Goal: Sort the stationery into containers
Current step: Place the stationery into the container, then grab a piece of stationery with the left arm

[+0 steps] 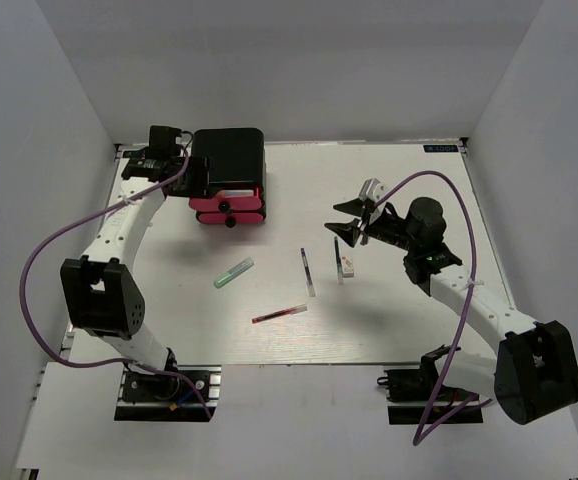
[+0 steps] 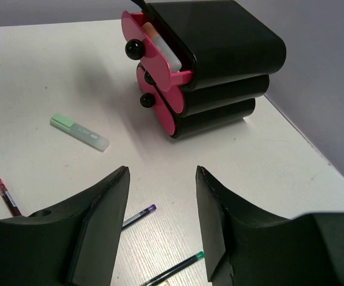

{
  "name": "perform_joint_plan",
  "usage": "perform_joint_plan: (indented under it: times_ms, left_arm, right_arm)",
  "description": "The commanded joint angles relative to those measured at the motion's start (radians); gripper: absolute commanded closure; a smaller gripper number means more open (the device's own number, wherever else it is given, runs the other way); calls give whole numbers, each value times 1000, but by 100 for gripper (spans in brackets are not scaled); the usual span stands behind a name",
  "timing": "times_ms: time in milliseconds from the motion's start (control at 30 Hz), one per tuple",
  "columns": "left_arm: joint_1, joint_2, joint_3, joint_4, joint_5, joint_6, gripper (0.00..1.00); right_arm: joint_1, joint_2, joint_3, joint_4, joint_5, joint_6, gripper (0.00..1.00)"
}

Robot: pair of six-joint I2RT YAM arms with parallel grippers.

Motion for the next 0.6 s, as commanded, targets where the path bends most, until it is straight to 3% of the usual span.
perform_joint_plan:
  times_ms: [0, 100, 167, 200, 300, 367, 467, 567]
  left_arm:
    - [5, -20, 57, -26, -19, 4, 45]
    - [5, -47, 57, -26, -19, 13, 46]
    - [5, -56, 68, -26, -19, 32, 53]
    - [5, -81, 77, -35, -19, 58, 64]
    - [-4, -137, 77, -127, -39, 107, 86]
    - [-4, -191, -5, -151, -39, 119, 91]
    - [-4, -340, -166, -164, -39, 119, 91]
    - [-4, -462, -311, -187, -39, 98, 76]
  right_arm:
    - [-4, -21, -2, 28, 0, 7, 46]
    - [-3, -24, 1, 29, -1, 9, 46]
    - [-4, -24, -2, 29, -3, 9, 46]
    - [-3, -24, -2, 26, 0, 8, 46]
    - [-4, -27, -5, 23, -3, 3, 46]
    - [-4, -27, -4, 20, 2, 1, 46]
    - [-4, -28, -12, 20, 0, 1, 47]
    - [-4, -25, -16, 20, -4, 0, 47]
